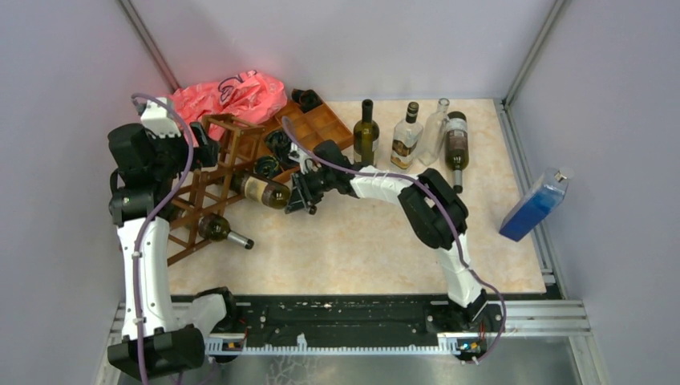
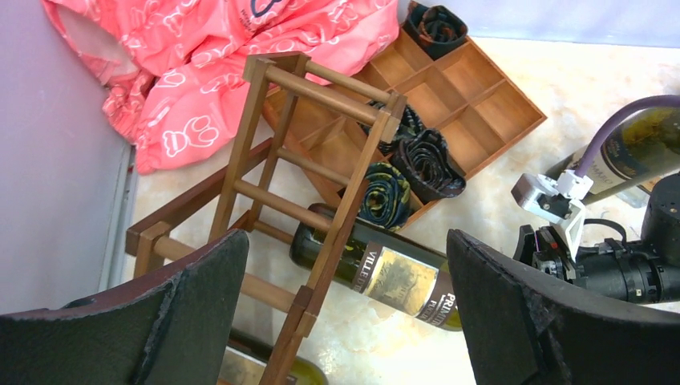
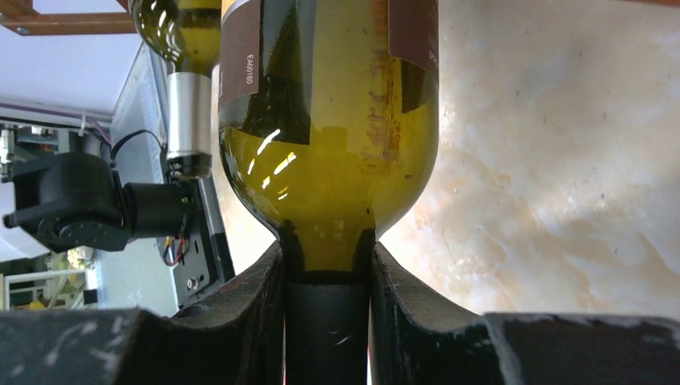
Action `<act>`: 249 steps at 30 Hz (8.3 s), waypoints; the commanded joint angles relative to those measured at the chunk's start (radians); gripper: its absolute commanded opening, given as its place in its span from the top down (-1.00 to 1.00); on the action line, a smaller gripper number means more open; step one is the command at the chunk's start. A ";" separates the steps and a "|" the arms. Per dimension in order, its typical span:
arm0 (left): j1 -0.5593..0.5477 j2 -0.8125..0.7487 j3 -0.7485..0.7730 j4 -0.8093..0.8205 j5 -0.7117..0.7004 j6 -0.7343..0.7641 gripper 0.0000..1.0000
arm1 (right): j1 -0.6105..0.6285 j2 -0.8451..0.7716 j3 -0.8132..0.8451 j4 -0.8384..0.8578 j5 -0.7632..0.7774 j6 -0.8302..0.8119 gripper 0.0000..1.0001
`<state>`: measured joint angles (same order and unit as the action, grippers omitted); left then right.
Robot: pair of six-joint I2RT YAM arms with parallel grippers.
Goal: Put the wine bottle on the wine rack
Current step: Place the wine bottle in the wine rack, then pick up the wine bottle from the center of the board.
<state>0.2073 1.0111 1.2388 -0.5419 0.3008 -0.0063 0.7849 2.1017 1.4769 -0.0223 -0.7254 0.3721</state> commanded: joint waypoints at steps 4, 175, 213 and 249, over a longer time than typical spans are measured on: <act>-0.003 -0.039 0.001 -0.032 -0.102 0.034 -0.97 | 0.028 0.037 0.177 0.174 -0.061 0.045 1.00; -1.313 1.030 0.103 2.114 -0.055 -0.836 -0.97 | -0.370 -1.279 -0.158 0.040 0.473 0.113 -0.97; -1.390 1.215 0.600 1.715 0.212 -0.774 -0.97 | -0.353 -1.813 -0.475 0.081 0.931 0.097 -0.97; -1.027 0.307 0.119 0.515 -0.254 -0.058 -0.96 | 0.910 -1.223 0.035 0.383 1.680 -1.445 -0.97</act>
<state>-0.8299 1.3659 1.3922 -0.0444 0.0673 -0.0952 1.6867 0.7723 1.4502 0.3363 1.1606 -0.9897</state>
